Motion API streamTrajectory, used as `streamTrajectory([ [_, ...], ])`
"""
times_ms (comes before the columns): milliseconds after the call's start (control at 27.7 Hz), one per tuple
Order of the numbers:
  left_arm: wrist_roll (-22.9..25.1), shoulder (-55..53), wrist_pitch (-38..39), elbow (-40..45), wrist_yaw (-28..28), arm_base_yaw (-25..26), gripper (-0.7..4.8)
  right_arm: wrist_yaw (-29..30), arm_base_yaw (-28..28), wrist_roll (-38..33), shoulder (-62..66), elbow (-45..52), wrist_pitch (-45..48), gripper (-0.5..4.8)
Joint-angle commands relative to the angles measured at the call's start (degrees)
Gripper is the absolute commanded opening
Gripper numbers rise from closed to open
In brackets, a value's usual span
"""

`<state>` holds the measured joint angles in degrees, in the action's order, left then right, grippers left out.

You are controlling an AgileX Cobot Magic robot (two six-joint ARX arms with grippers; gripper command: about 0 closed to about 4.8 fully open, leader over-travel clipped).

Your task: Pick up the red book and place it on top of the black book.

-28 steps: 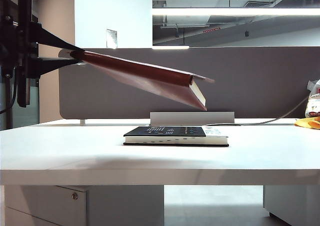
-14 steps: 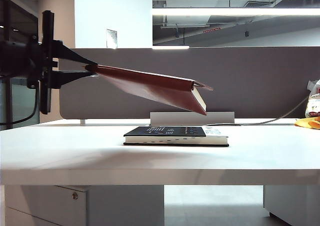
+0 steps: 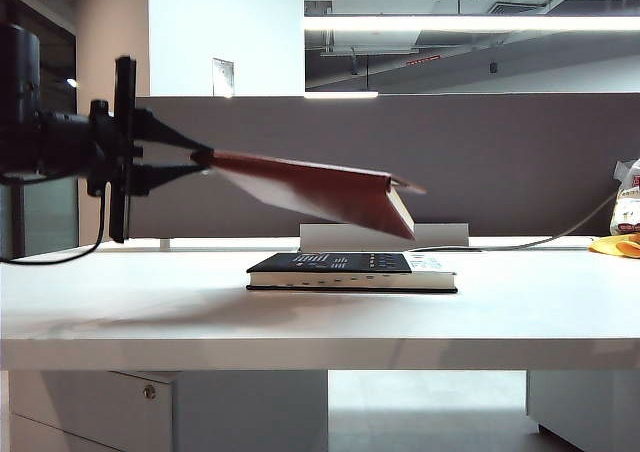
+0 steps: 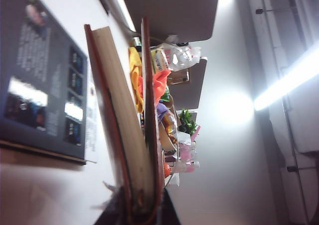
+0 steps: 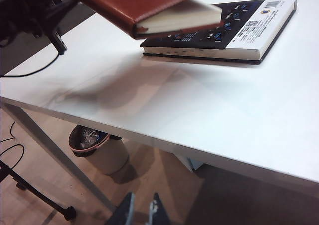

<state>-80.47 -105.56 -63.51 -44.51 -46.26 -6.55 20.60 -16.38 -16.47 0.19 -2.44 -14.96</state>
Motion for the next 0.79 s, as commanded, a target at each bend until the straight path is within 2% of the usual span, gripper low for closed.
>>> streamTrajectory([
  [36, -0.59, -1.60, -3.48, -1.99, -0.50, 0.02, -0.05, 0.15, -0.04, -0.04, 0.11, -0.22, 0.09, 0.49],
  [432, -1.64, -5.99, -3.10, -7.52, -0.26, -1.38, -0.05, 0.17, -0.04, -0.04, 0.11, -0.24, 0.00, 0.49],
  [793, -1.07, -9.07, -1.27, -8.26, 0.59, -1.84, -0.06, 0.85, -0.02, -0.04, 0.33, -0.33, -0.28, 0.50],
])
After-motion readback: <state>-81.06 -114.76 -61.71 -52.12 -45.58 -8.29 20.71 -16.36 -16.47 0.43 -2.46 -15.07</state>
